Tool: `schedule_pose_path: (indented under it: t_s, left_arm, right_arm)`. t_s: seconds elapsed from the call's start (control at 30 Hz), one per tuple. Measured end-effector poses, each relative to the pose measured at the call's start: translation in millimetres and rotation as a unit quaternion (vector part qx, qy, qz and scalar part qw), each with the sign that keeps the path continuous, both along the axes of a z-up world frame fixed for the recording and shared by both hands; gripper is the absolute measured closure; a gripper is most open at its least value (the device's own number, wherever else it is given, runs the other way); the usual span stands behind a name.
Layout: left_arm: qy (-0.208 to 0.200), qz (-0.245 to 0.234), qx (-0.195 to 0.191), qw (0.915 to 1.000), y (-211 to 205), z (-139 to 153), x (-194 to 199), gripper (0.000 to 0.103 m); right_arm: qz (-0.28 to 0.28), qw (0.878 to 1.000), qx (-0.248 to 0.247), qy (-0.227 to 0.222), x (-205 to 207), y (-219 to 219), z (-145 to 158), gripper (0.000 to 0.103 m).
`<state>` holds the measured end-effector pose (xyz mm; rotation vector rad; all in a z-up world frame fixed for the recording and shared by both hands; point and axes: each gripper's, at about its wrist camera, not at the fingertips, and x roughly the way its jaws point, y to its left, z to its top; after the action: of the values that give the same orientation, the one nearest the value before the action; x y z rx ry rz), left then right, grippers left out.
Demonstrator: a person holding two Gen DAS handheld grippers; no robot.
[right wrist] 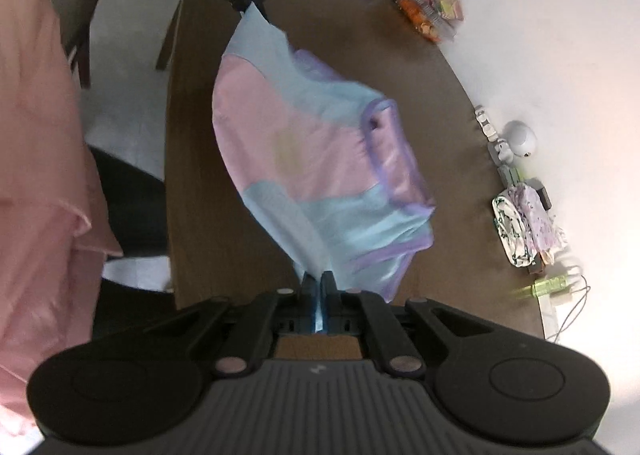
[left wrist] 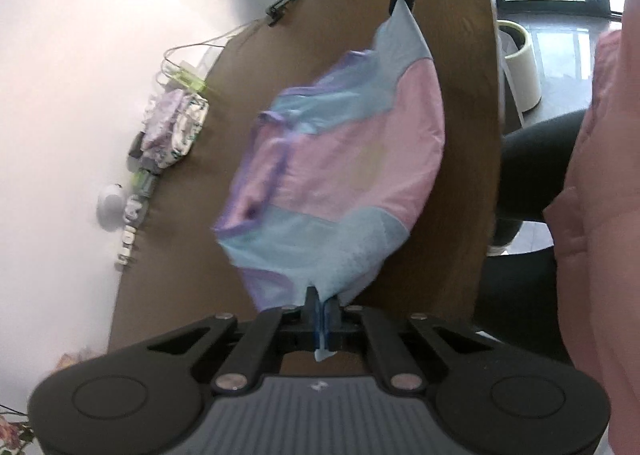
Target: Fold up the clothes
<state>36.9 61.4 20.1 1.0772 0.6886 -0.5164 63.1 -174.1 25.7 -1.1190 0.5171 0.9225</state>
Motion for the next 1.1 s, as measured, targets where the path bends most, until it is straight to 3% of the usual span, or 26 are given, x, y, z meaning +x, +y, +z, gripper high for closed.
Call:
schedule_pose_path:
  t_s: [0.1, 0.2, 0.33, 0.43, 0.6, 0.77, 0.87, 0.9, 0.93, 1.0, 1.1]
  left_arm:
    - [0.019, 0.004, -0.031, 0.9993, 1.1, 19.5, 21.8, 0.103]
    - [0.020, 0.038, -0.041, 0.9982, 2.7, 29.4, 63.6, 0.103]
    - [0.044, 0.121, -0.086, 0.9880, 20.0, 38.8, 142.4, 0.103]
    - [0.071, 0.168, -0.113, 0.9766, 37.7, 32.3, 201.1, 0.103]
    - [0.178, 0.179, -0.148, 0.9564, 45.6, 3.7, 259.1, 0.103]
    - [0.204, 0.205, -0.167, 0.9427, 56.4, -9.0, 286.7, 0.099]
    - [0.199, 0.223, -0.199, 0.9333, 65.5, -7.8, 294.2, 0.086]
    - [0.192, 0.229, -0.211, 0.9306, 68.4, -6.4, 294.5, 0.073]
    - [0.182, 0.235, -0.224, 0.9281, 71.3, -4.6, 293.7, 0.066]
    - [0.158, 0.247, -0.248, 0.9234, 76.1, 0.7, 290.0, 0.054]
    - [0.098, 0.249, -0.277, 0.9228, 74.6, 16.6, 264.5, 0.048]
  right_arm:
    - [0.004, 0.998, 0.020, 0.052, 30.7, -0.8, 21.9, 0.102]
    - [-0.024, 0.993, 0.047, 0.110, 84.2, -0.7, 38.6, 0.102]
    - [-0.077, 0.969, 0.104, 0.210, 174.6, -4.1, 53.1, 0.102]
    - [-0.127, 0.948, 0.122, 0.265, 239.0, -7.0, 38.5, 0.102]
    - [-0.154, 0.926, 0.124, 0.323, 294.0, -7.8, -3.8, 0.102]
    - [-0.166, 0.910, 0.138, 0.354, 314.7, -14.7, -19.1, 0.101]
    - [-0.179, 0.903, 0.154, 0.358, 320.9, -19.6, -24.4, 0.098]
    - [-0.185, 0.901, 0.161, 0.358, 322.1, -21.8, -25.4, 0.088]
    - [-0.193, 0.900, 0.172, 0.352, 323.3, -25.8, -25.0, 0.071]
    - [-0.208, 0.897, 0.200, 0.334, 322.7, -35.0, -21.3, 0.046]
    - [-0.226, 0.891, 0.263, 0.294, 303.4, -48.3, -6.5, 0.037]
